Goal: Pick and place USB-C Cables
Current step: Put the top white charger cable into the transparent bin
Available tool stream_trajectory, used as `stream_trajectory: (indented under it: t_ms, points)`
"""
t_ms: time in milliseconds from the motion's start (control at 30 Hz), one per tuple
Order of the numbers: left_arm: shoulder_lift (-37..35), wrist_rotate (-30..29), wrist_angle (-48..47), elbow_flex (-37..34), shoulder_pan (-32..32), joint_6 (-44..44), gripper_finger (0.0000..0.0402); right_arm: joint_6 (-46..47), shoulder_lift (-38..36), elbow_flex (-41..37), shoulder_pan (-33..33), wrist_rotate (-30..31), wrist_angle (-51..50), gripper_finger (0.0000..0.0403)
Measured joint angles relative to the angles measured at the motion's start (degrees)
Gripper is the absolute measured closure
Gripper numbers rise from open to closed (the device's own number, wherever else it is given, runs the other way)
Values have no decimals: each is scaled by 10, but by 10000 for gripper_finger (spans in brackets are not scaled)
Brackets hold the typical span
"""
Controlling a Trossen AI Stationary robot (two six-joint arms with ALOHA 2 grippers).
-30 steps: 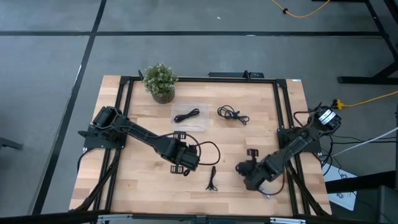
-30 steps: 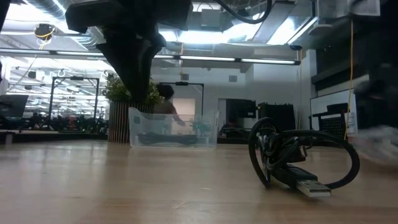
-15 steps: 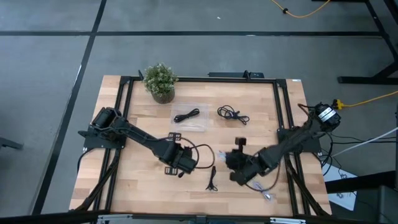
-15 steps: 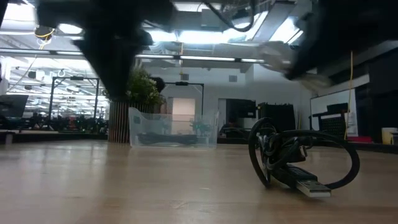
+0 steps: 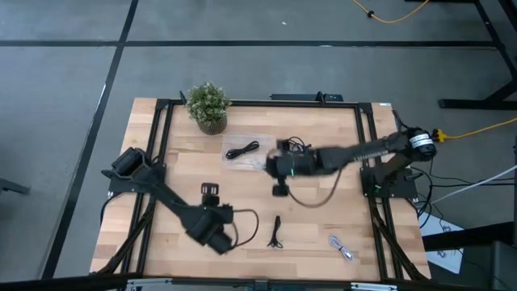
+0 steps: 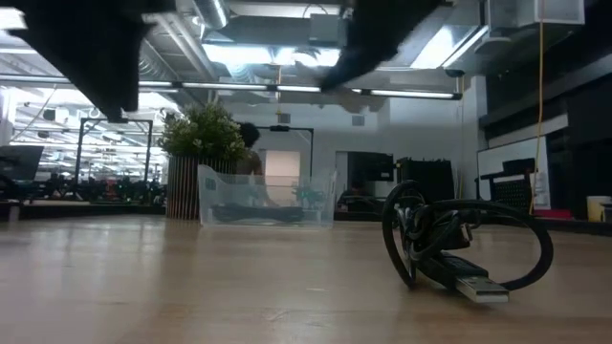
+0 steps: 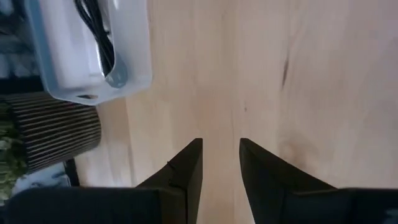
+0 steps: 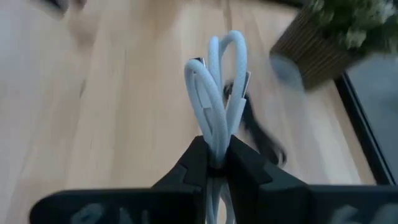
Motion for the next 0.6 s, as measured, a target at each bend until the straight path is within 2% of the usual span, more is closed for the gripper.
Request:
stream_trajectory:
  t_ms: [100,200,333,433,600]
  points:
    - [0,-53,0,0,-28,-24,303,-7,4,10,-66,-86,41,365]
    - [0,-119,-1,0,-49,-25,303,26,26,23,-122,-139,53,365]
    - [-3,-175,-25,0,-64,-31,303,48,83,57,-177,-216,56,365]
    - [-6,-218,-46,1,-66,-58,303,48,139,94,-200,-236,56,365]
    - [-15,-242,-65,1,-67,-89,303,46,218,149,-213,-257,33,358]
